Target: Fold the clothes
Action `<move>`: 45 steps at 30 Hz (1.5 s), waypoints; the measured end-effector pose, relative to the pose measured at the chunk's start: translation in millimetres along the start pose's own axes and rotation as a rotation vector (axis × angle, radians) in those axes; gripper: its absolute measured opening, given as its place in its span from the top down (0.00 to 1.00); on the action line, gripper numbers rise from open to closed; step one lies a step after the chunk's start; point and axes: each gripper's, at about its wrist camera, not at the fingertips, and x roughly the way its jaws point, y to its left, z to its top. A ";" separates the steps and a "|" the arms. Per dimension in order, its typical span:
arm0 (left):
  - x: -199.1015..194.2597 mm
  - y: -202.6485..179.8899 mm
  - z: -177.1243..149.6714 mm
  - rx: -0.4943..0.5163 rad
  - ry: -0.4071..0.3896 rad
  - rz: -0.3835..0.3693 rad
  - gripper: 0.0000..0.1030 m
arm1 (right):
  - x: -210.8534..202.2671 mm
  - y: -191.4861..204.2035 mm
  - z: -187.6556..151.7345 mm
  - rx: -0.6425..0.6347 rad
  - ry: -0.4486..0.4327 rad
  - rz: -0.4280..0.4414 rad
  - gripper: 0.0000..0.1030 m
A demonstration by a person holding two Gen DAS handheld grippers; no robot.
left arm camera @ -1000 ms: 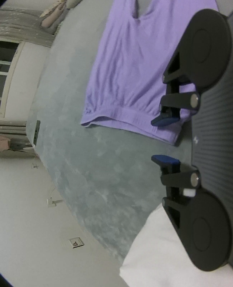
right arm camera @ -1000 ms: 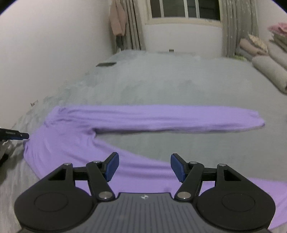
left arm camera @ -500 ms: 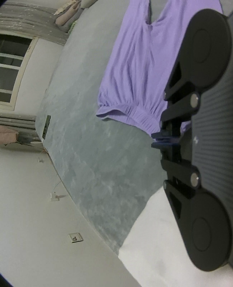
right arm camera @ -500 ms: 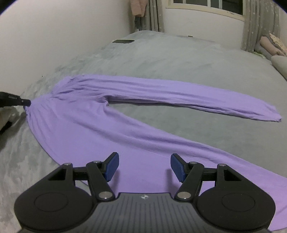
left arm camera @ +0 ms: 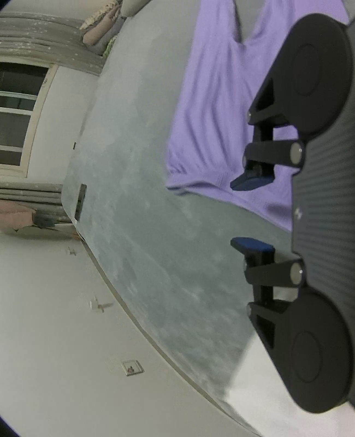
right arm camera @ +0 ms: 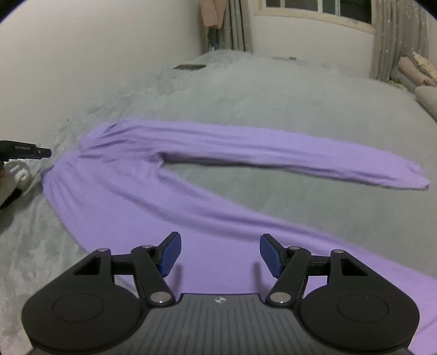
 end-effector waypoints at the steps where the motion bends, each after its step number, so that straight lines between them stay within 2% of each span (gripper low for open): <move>1: 2.6 -5.5 7.0 0.010 -0.002 -0.007 0.62 | -1.4 -8.7 2.0 0.019 -0.009 -0.012 0.38; 4: 26.2 -26.6 29.7 0.072 0.031 -0.082 0.50 | -1.7 -36.2 7.3 0.056 -0.023 -0.048 0.37; 6: 52.6 -38.6 47.5 0.112 0.086 -0.120 0.50 | 2.9 -54.0 12.0 0.028 -0.009 -0.066 0.37; 8: 72.2 -43.1 64.4 0.152 0.104 -0.085 0.50 | 8.4 -73.8 20.5 -0.024 0.020 -0.088 0.37; 10: 86.6 -43.1 75.0 0.209 0.108 -0.079 0.50 | 8.5 -97.2 34.1 -0.047 0.045 -0.150 0.37; 13: 108.1 -43.0 90.8 0.296 0.114 -0.069 0.50 | 3.0 -139.1 63.9 0.001 0.014 -0.206 0.36; 15: 120.8 -50.0 92.6 0.412 0.121 -0.038 0.50 | 2.4 -164.2 83.1 0.019 0.002 -0.239 0.36; 17: 124.7 -65.0 84.7 0.552 0.101 -0.047 0.51 | 11.5 -182.4 99.4 -0.015 0.021 -0.293 0.36; 19: 121.7 -79.3 79.6 0.618 0.070 -0.147 0.52 | 24.6 -196.4 113.2 -0.067 0.049 -0.351 0.36; 20: 121.9 -84.1 78.2 0.632 0.062 -0.190 0.51 | 32.0 -200.8 116.9 -0.089 0.060 -0.364 0.36; 23: 140.2 -88.9 75.4 0.653 0.088 -0.158 0.52 | 54.3 -213.0 126.0 -0.139 0.088 -0.390 0.37; 24: 146.3 -90.5 74.4 0.660 0.097 -0.147 0.56 | 59.2 -217.4 127.0 -0.133 0.080 -0.388 0.38; 26: 157.6 -92.9 72.8 0.670 0.110 -0.131 0.57 | 68.1 -226.7 128.5 -0.116 0.060 -0.381 0.38; 29: 164.9 -88.6 74.8 0.641 0.095 -0.180 0.57 | 83.5 -245.1 126.0 -0.053 0.050 -0.409 0.38; 32: 170.0 -84.9 73.7 0.667 0.085 -0.200 0.59 | 103.9 -259.9 124.4 -0.034 0.066 -0.436 0.39; 34: 170.0 -80.0 79.0 0.659 0.080 -0.218 0.79 | 115.6 -269.5 125.9 -0.014 0.066 -0.441 0.40; 36: 170.8 -80.4 78.5 0.655 0.080 -0.236 0.88 | 126.5 -280.1 127.3 0.003 0.063 -0.436 0.44; 41: 173.8 -76.8 77.3 0.657 0.082 -0.252 0.91 | 145.5 -298.5 119.8 0.049 0.085 -0.435 0.45; 45: 179.9 -83.3 69.9 0.688 0.050 -0.225 0.97 | 150.5 -310.0 115.2 0.064 0.066 -0.427 0.45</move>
